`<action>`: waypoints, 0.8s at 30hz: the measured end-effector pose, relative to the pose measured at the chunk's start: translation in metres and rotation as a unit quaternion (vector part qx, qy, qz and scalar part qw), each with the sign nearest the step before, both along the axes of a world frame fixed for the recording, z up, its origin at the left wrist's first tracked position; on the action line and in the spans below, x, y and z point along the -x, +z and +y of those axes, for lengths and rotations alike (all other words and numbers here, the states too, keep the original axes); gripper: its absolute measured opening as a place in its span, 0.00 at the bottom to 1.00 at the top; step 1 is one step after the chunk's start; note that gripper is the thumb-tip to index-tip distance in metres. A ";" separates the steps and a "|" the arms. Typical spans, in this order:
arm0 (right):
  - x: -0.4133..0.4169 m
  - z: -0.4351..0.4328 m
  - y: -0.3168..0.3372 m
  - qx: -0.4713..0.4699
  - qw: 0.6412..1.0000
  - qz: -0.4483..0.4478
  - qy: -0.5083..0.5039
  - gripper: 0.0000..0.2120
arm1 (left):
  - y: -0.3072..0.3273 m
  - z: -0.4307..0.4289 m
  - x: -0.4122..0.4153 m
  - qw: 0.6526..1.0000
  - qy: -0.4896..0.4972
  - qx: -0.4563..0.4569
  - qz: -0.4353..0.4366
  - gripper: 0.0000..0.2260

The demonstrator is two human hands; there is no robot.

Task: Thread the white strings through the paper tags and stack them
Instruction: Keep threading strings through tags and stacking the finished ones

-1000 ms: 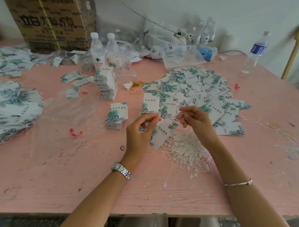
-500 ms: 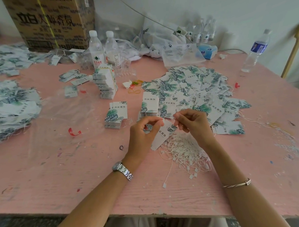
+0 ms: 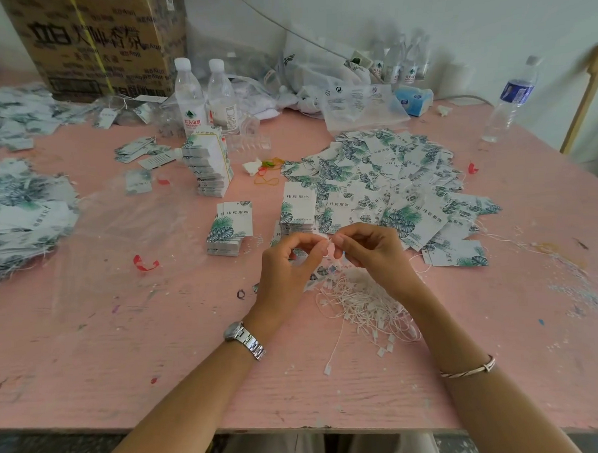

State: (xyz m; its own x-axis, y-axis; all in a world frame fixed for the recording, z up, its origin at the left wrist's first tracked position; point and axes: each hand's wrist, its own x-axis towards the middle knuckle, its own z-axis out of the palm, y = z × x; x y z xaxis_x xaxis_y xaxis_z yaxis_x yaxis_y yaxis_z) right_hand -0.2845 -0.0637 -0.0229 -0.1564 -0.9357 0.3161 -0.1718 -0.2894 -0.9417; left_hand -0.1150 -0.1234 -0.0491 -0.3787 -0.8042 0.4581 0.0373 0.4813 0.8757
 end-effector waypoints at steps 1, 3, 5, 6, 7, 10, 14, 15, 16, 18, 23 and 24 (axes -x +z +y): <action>0.001 0.000 -0.001 0.001 1.000 -0.001 -0.004 0.08 | 0.000 0.000 0.000 1.000 0.002 0.000 0.000 0.04; 0.001 -0.001 -0.002 0.004 1.000 0.000 -0.013 0.08 | 0.000 0.000 0.001 1.000 0.006 0.001 0.001 0.03; 0.001 -0.002 -0.003 0.009 1.000 0.004 -0.021 0.07 | 0.000 0.000 0.001 1.000 0.003 -0.005 0.003 0.04; 0.001 -0.002 -0.003 0.013 1.000 0.011 -0.025 0.06 | 0.000 0.000 0.000 1.000 0.001 -0.009 0.004 0.04; 0.000 -0.002 -0.003 0.019 0.999 0.021 -0.030 0.05 | 0.000 0.000 0.000 1.000 -0.003 -0.013 0.004 0.05; -0.002 -0.001 -0.002 0.037 0.997 0.059 -0.046 0.04 | 0.000 0.001 0.000 1.000 -0.004 -0.013 0.003 0.05; -0.006 0.000 -0.002 0.044 0.992 0.101 -0.065 0.04 | -0.001 0.000 0.000 1.000 0.005 -0.011 -0.001 0.02; -0.007 0.000 -0.002 0.043 0.991 0.109 -0.067 0.05 | -0.002 -0.001 0.000 1.000 0.006 -0.009 -0.003 0.02; -0.008 0.001 -0.002 0.041 0.990 0.113 -0.068 0.05 | -0.003 -0.001 0.000 1.000 0.006 -0.008 -0.003 0.02; -0.009 0.000 -0.002 0.035 0.991 0.111 -0.069 0.06 | -0.003 -0.001 0.000 1.000 0.001 -0.008 -0.001 0.03; -0.007 0.001 -0.003 0.022 0.994 0.094 -0.051 0.07 | 0.001 0.001 0.001 1.000 -0.018 0.018 0.001 0.01; -0.006 0.001 -0.003 0.021 0.995 0.089 -0.046 0.07 | 0.001 0.001 0.001 1.000 -0.018 0.019 -0.004 0.02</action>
State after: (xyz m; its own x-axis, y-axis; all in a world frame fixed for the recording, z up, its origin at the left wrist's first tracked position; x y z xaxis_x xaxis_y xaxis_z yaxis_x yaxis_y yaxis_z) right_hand -0.2784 -0.0629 -0.0260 -0.1791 -0.9055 0.3848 -0.3626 -0.3028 -0.8814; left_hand -0.1157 -0.1227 -0.0485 -0.4115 -0.7713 0.4856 0.0484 0.5135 0.8567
